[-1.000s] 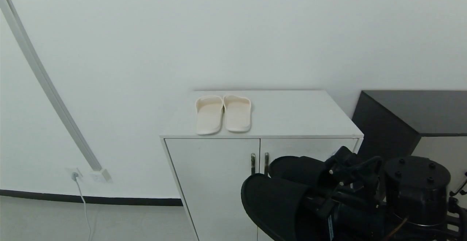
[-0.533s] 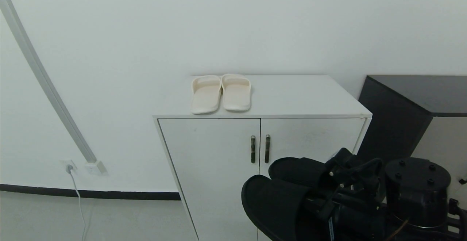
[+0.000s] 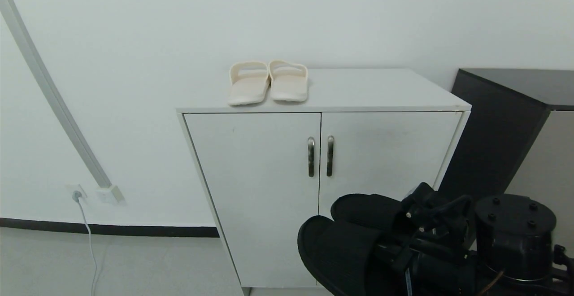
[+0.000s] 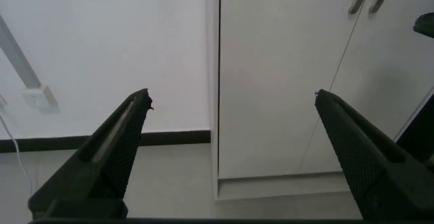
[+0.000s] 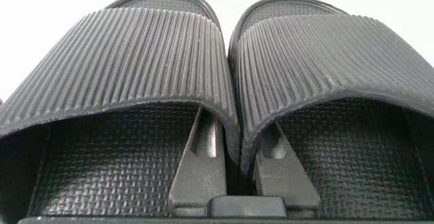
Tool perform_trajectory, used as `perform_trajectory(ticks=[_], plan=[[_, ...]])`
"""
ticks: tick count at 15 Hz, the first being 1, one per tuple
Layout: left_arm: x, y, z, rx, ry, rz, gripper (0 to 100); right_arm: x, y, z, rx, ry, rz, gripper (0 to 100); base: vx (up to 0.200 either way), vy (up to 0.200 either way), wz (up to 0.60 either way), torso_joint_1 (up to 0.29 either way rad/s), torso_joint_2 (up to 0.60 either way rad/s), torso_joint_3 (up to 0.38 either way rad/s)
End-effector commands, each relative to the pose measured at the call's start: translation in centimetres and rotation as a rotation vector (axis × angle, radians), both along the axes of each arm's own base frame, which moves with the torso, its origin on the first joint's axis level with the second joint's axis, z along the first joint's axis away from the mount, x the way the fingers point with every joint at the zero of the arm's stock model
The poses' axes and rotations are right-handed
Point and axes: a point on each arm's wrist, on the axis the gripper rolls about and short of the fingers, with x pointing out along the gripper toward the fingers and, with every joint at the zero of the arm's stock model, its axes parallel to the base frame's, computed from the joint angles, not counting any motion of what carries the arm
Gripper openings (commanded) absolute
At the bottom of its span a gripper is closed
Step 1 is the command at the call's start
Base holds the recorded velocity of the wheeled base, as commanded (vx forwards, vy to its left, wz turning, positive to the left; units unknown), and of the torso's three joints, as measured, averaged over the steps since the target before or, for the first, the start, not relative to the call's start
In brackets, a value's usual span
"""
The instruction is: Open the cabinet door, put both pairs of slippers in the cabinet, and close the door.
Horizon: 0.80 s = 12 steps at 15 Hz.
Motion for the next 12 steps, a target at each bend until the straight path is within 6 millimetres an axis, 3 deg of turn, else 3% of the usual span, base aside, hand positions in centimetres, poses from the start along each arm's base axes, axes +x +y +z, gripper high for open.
perform_trajectory(ticks=[1,9,12], plan=[[0.01,0.00,0.00,0.000,0.001,0.000,100,-0.08,-0.08,0.06,0.002,-0.002,0.000,0,0.000,0.000,0.00,-0.124,0.48,0.339],[0.01,0.00,0.00,0.000,0.001,0.000,100,-0.24,-0.03,0.04,-0.001,-0.005,0.008,0,0.000,0.000,0.00,-0.072,0.45,0.366],[0.00,0.00,0.03,0.002,0.001,-0.001,100,-0.33,-0.07,-0.03,-0.009,-0.010,0.012,0,0.000,0.000,0.00,0.001,0.07,0.058]])
